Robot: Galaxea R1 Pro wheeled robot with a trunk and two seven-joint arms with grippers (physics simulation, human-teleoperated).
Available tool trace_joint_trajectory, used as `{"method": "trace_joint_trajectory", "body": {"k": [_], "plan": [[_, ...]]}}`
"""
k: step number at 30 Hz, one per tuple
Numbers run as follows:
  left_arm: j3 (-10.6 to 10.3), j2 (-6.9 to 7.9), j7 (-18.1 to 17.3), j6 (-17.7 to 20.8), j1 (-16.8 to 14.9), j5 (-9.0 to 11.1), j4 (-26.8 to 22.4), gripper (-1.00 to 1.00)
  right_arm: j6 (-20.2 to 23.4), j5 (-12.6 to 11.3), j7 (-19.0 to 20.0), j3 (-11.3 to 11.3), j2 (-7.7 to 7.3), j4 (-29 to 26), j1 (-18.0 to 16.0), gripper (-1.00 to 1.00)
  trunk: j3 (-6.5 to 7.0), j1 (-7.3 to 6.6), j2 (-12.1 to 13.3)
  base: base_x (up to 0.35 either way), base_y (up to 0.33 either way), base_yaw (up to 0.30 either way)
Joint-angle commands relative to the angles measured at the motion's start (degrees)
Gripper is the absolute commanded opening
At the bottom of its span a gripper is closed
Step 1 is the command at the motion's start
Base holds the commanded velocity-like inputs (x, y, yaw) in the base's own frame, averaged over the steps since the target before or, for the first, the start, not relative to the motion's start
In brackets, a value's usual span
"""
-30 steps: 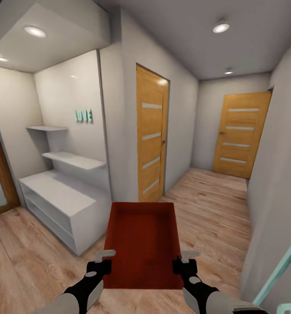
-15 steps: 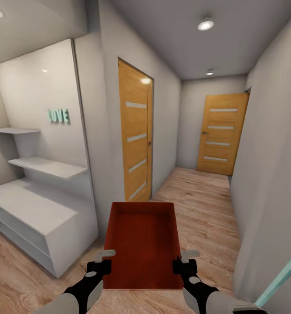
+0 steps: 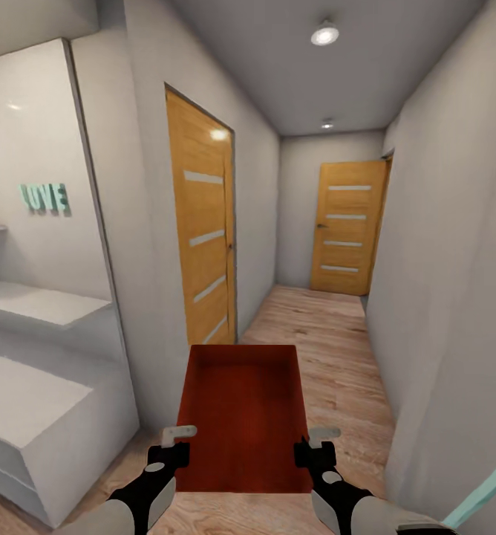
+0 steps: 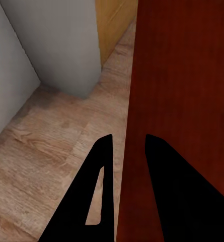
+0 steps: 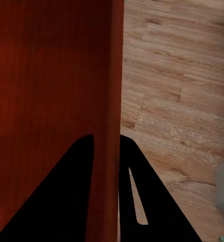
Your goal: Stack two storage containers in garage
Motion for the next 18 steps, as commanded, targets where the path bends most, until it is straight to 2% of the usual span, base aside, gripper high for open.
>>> {"method": "trace_joint_trajectory", "body": {"k": [1,18], "plan": [[0.7,0.39,0.6,-0.2,0.0,0.4,0.2,-1.0,-0.3,-0.1,-0.7,-1.1,0.01,-0.2,-0.1,-1.0,-0.09,0.04,-0.1,0.322,0.137,-0.251],[0.7,0.39,0.7,-0.2,0.0,0.4,0.2,-1.0,-0.3,-0.1,-0.7,-1.1,0.01,-0.2,-0.1,-1.0,-0.09,0.04,-0.1,0.322,0.137,-0.251]]}}
